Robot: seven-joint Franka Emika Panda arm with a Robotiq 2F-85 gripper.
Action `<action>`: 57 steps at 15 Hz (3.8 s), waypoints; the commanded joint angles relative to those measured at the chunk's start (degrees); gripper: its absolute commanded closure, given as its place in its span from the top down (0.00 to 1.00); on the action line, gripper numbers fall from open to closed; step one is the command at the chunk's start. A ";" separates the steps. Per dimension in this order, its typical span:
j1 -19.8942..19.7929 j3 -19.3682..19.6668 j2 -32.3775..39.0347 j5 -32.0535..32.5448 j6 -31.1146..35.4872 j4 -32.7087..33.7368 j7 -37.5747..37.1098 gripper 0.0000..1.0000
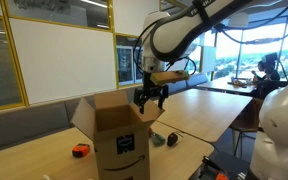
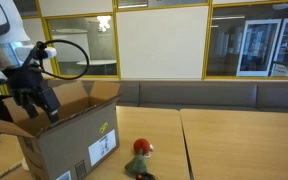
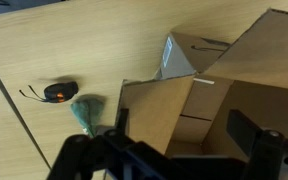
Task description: Put the black measuring tape, radish, orange measuring tape and white rope inside the brown box
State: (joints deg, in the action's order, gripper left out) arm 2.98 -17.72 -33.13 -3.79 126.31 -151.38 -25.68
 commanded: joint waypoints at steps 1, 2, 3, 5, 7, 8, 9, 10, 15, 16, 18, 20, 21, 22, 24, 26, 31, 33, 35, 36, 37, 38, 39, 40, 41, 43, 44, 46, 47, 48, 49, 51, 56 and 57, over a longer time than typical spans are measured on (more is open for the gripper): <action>0.83 0.82 0.08 0.60 -0.11 0.23 -0.43 1.00; 0.82 0.82 0.03 0.59 -0.12 0.34 -0.43 1.00; 0.82 0.81 -0.04 0.59 -0.12 0.36 -0.43 1.00; 0.82 0.81 -0.07 0.59 -0.12 0.36 -0.43 1.00; 0.82 0.81 -0.07 0.59 -0.12 0.36 -0.43 1.00; 0.82 0.81 -0.07 0.59 -0.12 0.36 -0.43 1.00; 0.86 0.93 -0.13 0.65 -0.22 0.68 -0.24 1.00; 0.69 0.90 -0.47 0.94 -0.61 1.45 -0.51 1.00; -1.50 1.81 -3.46 3.31 -0.15 3.89 -2.11 1.00; -2.67 2.28 -4.41 3.89 0.33 4.20 -3.03 1.00; -5.53 3.07 -5.17 4.78 1.45 4.76 -6.14 1.00; -8.80 3.55 -5.14 5.87 1.83 5.05 -9.05 1.00; -10.40 3.89 -4.53 6.27 2.37 5.22 -10.50 1.00; -11.78 4.19 -4.36 6.71 2.78 5.19 -12.23 1.00; -14.63 4.21 -3.02 7.61 4.37 4.93 -16.36 1.00; -17.30 3.85 -0.60 8.58 6.56 4.56 -21.33 1.00; -21.56 2.92 5.85 13.56 11.79 2.24 -38.01 1.00; -22.58 3.55 9.00 15.80 13.72 1.18 -45.14 1.00; -23.79 4.34 12.29 18.60 15.47 0.17 -52.11 1.00; -24.16 4.88 13.91 19.79 15.83 -0.01 -55.57 1.00; -24.45 5.56 15.92 21.02 16.28 -0.06 -59.13 1.00; -24.52 6.32 17.67 22.06 16.55 -0.04 -62.62 1.00; -24.14 7.44 19.55 22.25 16.87 0.07 -65.62 1.00; -23.48 8.85 21.55 21.90 17.78 0.32 -68.28 1.00; -22.86 10.11 23.32 21.66 18.78 0.64 -70.16 1.00; -21.52 12.53 27.23 20.92 21.95 1.56 -71.75 1.00; -20.81 13.79 29.26 20.78 24.14 1.95 -71.84 1.00; -19.35 16.25 33.40 20.18 28.02 2.80 -71.08 1.00; -18.46 17.51 35.36 19.23 29.78 3.25 -70.10 1.00; -17.55 18.69 37.23 17.71 31.10 3.68 -69.11 1.00; -16.78 19.86 39.15 16.93 32.53 4.11 -68.59 1.00; -15.14 21.83 42.27 14.57 34.65 4.94 -67.14 1.00; -12.89 23.77 49.15 4.70 36.36 8.34 -59.76 1.00; -12.75 23.86 50.05 2.88 36.21 9.01 -58.06 1.00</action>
State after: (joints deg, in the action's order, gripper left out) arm -11.38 4.82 13.48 4.32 161.41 -145.36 -88.67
